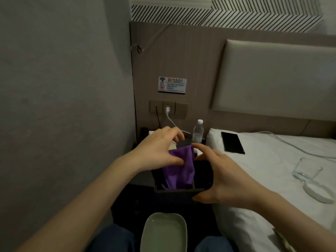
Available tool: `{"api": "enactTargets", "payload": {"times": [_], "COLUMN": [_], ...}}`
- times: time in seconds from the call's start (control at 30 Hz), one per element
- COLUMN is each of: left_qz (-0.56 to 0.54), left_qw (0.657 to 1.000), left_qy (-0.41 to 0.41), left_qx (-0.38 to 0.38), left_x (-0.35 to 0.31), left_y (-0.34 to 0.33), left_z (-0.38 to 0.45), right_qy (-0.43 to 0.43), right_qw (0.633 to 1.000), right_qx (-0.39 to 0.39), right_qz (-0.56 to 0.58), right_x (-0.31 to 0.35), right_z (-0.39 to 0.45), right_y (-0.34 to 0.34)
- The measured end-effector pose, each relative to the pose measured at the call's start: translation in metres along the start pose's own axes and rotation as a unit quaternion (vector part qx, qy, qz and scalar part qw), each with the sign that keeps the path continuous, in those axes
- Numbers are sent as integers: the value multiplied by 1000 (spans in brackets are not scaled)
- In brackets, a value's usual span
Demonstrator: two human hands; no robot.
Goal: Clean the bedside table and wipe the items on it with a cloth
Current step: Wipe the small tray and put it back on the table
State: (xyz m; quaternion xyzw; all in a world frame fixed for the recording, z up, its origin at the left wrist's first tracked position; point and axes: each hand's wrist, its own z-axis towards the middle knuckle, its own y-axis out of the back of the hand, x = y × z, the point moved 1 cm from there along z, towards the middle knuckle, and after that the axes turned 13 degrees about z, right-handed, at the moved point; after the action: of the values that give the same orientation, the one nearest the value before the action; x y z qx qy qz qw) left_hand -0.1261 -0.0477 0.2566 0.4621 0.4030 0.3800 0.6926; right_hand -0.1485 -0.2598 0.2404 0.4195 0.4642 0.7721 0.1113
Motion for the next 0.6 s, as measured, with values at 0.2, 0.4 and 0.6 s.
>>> {"api": "enactTargets", "payload": {"times": [0.2,0.4,0.6], "left_qz": [260,263,171], "left_qw": [955,960,979], "left_qy": [-122,-94,27], "left_qx": [-79,-21,-105], "left_x": [-26,-29,-10], "left_y": [-18,-27,-27], "left_z": [-11,1,14], "right_qy": [7,62,40], "right_qw": [999,984,971], "right_qx": [-35,-32,-149], "right_qz": [-40,-163,-185], "right_x": [-5,-4,-10], "right_z": [-2,-2,7], "right_y": [5,-10,-2]}}
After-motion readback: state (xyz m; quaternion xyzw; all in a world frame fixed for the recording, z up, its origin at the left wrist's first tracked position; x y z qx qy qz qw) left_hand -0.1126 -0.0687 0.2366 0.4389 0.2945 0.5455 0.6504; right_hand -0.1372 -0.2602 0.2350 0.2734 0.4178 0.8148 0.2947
